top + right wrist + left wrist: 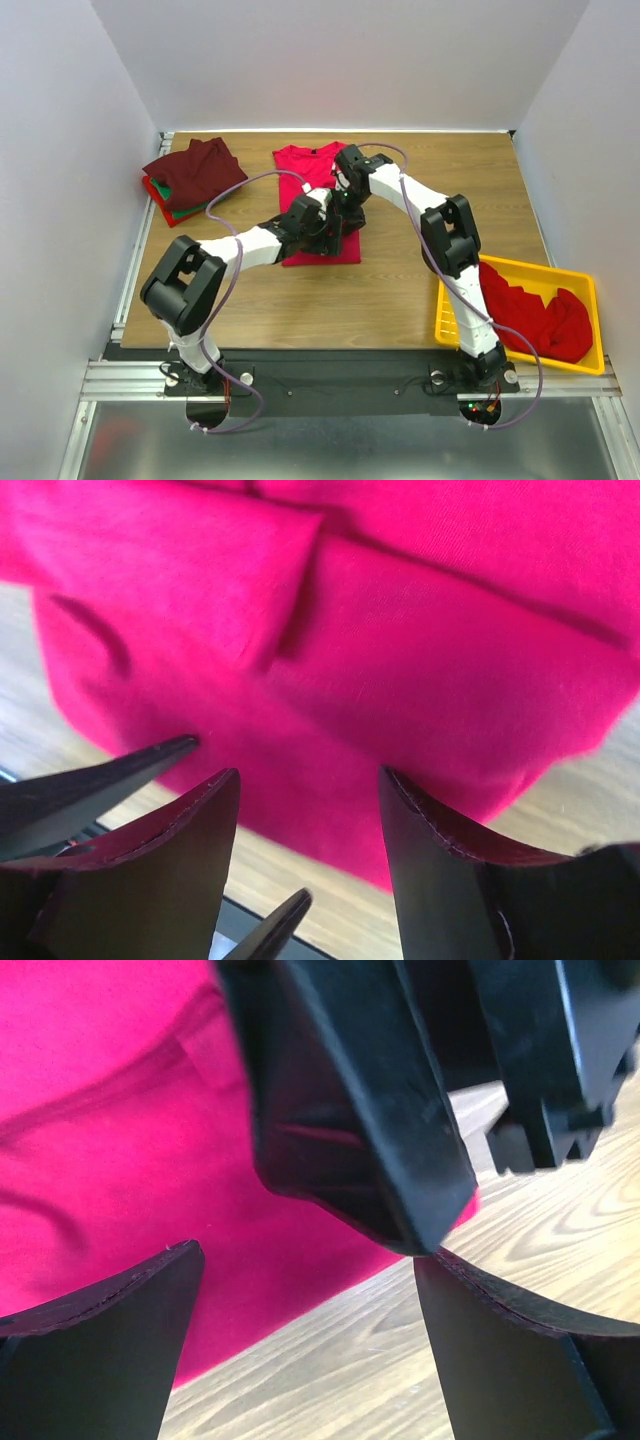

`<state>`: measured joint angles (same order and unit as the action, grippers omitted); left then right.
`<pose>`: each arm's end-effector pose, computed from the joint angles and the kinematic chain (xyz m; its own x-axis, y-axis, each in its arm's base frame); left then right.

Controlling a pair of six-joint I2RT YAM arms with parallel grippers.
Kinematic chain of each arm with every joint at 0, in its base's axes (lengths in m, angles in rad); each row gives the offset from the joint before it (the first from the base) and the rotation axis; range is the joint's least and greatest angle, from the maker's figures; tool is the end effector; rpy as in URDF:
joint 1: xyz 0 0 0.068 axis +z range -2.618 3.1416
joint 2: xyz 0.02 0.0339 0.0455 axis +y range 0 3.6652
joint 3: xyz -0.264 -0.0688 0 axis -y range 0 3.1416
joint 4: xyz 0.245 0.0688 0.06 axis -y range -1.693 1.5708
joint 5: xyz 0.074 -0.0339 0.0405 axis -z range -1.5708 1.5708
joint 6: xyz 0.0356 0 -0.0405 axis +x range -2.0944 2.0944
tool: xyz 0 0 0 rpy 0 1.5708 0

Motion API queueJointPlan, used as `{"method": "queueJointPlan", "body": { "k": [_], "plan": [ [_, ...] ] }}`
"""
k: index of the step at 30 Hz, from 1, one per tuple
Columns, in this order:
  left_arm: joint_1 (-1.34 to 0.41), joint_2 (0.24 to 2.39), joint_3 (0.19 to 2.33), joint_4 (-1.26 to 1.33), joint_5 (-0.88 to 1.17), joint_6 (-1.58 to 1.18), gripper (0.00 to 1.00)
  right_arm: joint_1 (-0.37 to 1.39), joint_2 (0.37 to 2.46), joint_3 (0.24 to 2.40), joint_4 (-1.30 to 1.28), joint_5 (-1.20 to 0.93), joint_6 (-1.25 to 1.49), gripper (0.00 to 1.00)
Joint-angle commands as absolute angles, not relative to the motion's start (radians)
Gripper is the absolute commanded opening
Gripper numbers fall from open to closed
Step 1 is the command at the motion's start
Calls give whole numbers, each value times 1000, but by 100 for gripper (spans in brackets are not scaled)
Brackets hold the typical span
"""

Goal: Fold and stack the t-shirts
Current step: Fold the tshirt

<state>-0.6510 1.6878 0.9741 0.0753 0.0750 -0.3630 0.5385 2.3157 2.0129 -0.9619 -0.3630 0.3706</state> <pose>0.2873 -0.2222 0.1954 -0.6747 0.0689 -0.7349 0.4413 0.8357 -0.3269 0.4082 0.2586 0.1895 -0.9699 -0.1850 -0.1583 -0.2360 0.8740 0.4247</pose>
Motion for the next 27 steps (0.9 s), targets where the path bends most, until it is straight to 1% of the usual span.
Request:
{"method": "queueJointPlan", "body": {
  "k": [1,9,14,16,20,27],
  "plan": [
    [-673,1727,962,92,51,-314,99,552,2356,2062,-940,-354,376,63],
    [-713,1792,919,45,18,-310,98,552,2413,2120,-939,-273,393,63],
    [-741,1790,851,46,32,-327,98,549,2473,2253,-939,-164,426,63],
    [-758,1781,824,49,31,-334,98,546,2490,2324,-939,-138,445,63],
    [-778,1767,787,48,31,-345,98,528,2507,2394,-939,-100,472,64],
    [-785,1744,756,44,41,-348,98,466,2450,2391,-901,-60,495,64]
  ]
}}
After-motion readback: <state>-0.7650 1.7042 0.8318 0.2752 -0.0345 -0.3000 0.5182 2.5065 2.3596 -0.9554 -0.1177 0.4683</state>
